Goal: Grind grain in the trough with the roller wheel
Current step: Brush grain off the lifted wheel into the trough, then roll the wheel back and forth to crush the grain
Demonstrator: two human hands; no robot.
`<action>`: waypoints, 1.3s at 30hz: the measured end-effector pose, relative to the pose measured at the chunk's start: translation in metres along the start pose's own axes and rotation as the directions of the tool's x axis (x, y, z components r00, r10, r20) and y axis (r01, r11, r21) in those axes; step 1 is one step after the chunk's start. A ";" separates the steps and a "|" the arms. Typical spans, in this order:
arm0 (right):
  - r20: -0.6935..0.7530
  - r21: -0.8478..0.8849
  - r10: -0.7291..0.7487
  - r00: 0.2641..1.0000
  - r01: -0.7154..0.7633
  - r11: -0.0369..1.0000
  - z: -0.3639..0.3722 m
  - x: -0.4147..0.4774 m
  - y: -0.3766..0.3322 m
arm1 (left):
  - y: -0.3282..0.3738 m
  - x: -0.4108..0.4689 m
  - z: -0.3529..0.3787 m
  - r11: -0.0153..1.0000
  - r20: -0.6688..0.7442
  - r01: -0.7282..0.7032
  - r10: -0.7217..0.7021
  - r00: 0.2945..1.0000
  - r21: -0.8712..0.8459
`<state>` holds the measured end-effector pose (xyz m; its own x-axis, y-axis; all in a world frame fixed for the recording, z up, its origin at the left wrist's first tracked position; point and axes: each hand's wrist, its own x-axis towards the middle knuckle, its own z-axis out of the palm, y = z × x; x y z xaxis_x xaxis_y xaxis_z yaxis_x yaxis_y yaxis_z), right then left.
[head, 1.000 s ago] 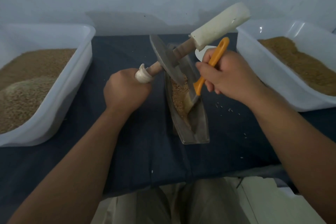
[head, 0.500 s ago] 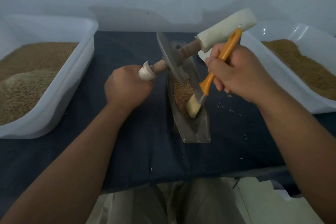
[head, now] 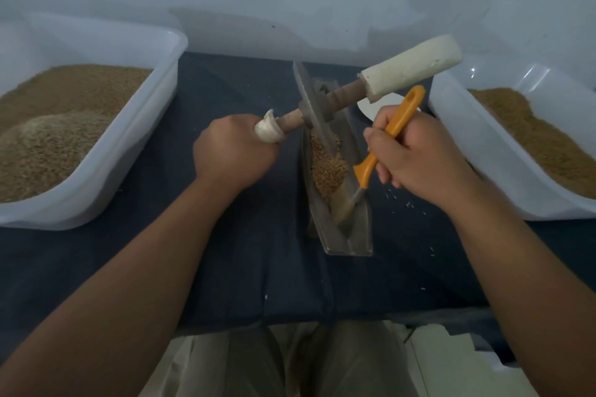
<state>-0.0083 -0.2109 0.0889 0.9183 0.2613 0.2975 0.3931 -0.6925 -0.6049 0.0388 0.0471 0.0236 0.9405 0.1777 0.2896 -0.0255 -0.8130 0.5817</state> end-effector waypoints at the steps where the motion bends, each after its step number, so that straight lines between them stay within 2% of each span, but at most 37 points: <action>1: -0.029 -0.025 0.004 1.000 -0.005 1.000 -0.001 -0.001 0.002 | 0.000 0.000 0.000 1.000 0.003 -0.005 0.005 1.000 0.001; 3: -0.133 0.025 0.026 0.991 -0.023 0.999 -0.006 -0.006 0.006 | -0.001 0.000 0.000 1.000 0.007 -0.011 0.011 1.000 0.017; 5: -0.227 0.194 0.093 0.969 -0.048 0.980 -0.014 -0.014 0.010 | 0.000 0.000 0.000 0.999 0.004 -0.013 0.013 1.000 0.031; 6: -0.240 0.260 0.126 0.963 -0.061 0.964 -0.017 -0.017 0.013 | 0.000 0.000 0.000 0.999 0.002 -0.013 0.013 1.000 0.033; 9: -0.183 0.312 0.183 0.966 -0.120 0.943 -0.019 -0.029 0.021 | -0.001 0.001 0.003 0.999 0.005 -0.008 0.008 1.000 0.038; 12: -0.219 0.394 0.244 0.945 -0.143 0.908 -0.020 -0.037 0.025 | -0.002 0.001 0.004 0.999 0.014 -0.012 0.012 1.000 0.048; 16: -0.235 0.444 0.253 0.939 -0.128 0.887 -0.016 -0.046 0.027 | -0.006 0.002 0.008 0.997 0.011 -0.027 0.026 1.000 0.075; 20: -0.363 0.572 0.297 0.883 -0.040 0.819 -0.026 -0.060 0.039 | -0.010 0.004 0.011 0.996 -0.006 -0.016 0.017 1.000 0.083; 22: -0.430 0.378 0.182 0.885 -0.006 0.926 -0.036 -0.071 0.056 | -0.012 0.006 0.013 0.995 -0.014 -0.015 0.016 1.000 0.095; 24: -0.368 -0.002 0.025 0.930 -0.028 1.000 -0.043 -0.081 0.077 | -0.013 0.007 0.015 0.993 -0.024 -0.018 0.021 0.999 0.115; 26: -0.225 -0.281 0.015 0.974 -0.080 0.956 -0.044 -0.085 0.094 | -0.012 0.007 0.016 0.991 -0.024 -0.015 0.019 1.000 0.136; 29: 0.047 -0.565 0.178 0.983 -0.121 0.816 -0.042 -0.089 0.117 | -0.014 0.007 0.017 0.987 -0.021 -0.025 0.029 0.999 0.157; 31: 0.164 -0.647 0.256 0.953 -0.092 0.757 -0.042 -0.091 0.124 | -0.015 0.007 0.017 0.983 -0.012 -0.039 0.041 0.999 0.178; 35: 0.292 -0.644 0.284 0.913 -0.031 0.764 -0.045 -0.088 0.114 | -0.015 0.008 0.018 0.969 0.013 -0.083 0.082 0.997 0.231; 36: 0.259 -0.638 0.236 0.937 -0.018 0.770 -0.046 -0.087 0.109 | -0.013 0.008 0.018 0.967 0.021 -0.097 0.095 0.995 0.234; 37: 0.166 -0.620 0.135 0.977 -0.003 0.785 -0.047 -0.084 0.102 | -0.012 0.009 0.018 0.965 0.028 -0.111 0.108 0.994 0.238; 38: 0.039 -0.584 0.011 0.999 0.014 0.812 -0.048 -0.081 0.093 | -0.011 0.010 0.018 0.962 0.030 -0.124 0.120 0.992 0.245; 39: -0.083 -0.546 -0.107 0.991 0.045 0.837 -0.049 -0.075 0.083 | -0.010 0.011 0.018 0.957 0.025 -0.134 0.132 0.991 0.256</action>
<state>-0.0471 -0.3214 0.0522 0.8636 0.2776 0.4208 0.3441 -0.9347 -0.0895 0.0557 0.0477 0.0075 0.9369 0.0549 0.3454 -0.0638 -0.9442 0.3232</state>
